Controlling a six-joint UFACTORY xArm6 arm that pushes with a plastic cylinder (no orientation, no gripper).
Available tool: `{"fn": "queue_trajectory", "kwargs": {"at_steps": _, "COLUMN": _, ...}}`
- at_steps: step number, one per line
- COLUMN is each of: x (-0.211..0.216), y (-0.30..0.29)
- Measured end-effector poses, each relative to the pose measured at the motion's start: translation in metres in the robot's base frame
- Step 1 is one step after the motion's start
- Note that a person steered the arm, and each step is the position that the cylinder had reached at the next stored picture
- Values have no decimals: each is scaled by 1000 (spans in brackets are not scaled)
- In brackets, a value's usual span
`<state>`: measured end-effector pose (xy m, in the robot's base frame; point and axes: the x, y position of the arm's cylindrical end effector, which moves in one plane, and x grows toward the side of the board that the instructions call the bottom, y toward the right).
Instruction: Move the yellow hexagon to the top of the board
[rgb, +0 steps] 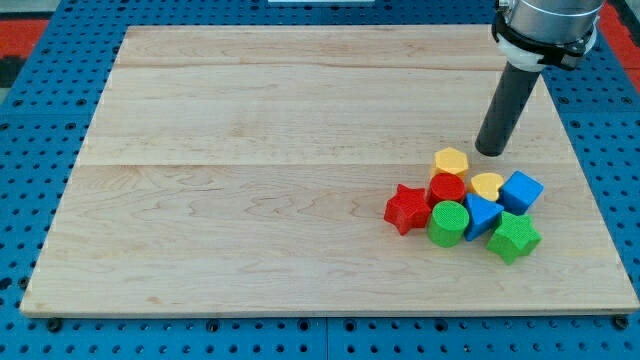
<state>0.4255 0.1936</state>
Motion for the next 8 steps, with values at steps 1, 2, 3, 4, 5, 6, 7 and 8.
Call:
{"fn": "queue_trajectory", "kwargs": {"at_steps": 1, "x": 0, "y": 0}}
{"fn": "queue_trajectory", "kwargs": {"at_steps": 2, "x": 0, "y": -2}}
{"fn": "queue_trajectory", "kwargs": {"at_steps": 3, "x": 0, "y": -2}}
{"fn": "queue_trajectory", "kwargs": {"at_steps": 4, "x": 0, "y": 9}}
{"fn": "queue_trajectory", "kwargs": {"at_steps": 5, "x": -2, "y": 50}}
{"fn": "queue_trajectory", "kwargs": {"at_steps": 6, "x": 2, "y": 149}}
{"fn": "queue_trajectory", "kwargs": {"at_steps": 7, "x": 51, "y": 144}}
{"fn": "queue_trajectory", "kwargs": {"at_steps": 8, "x": 82, "y": 79}}
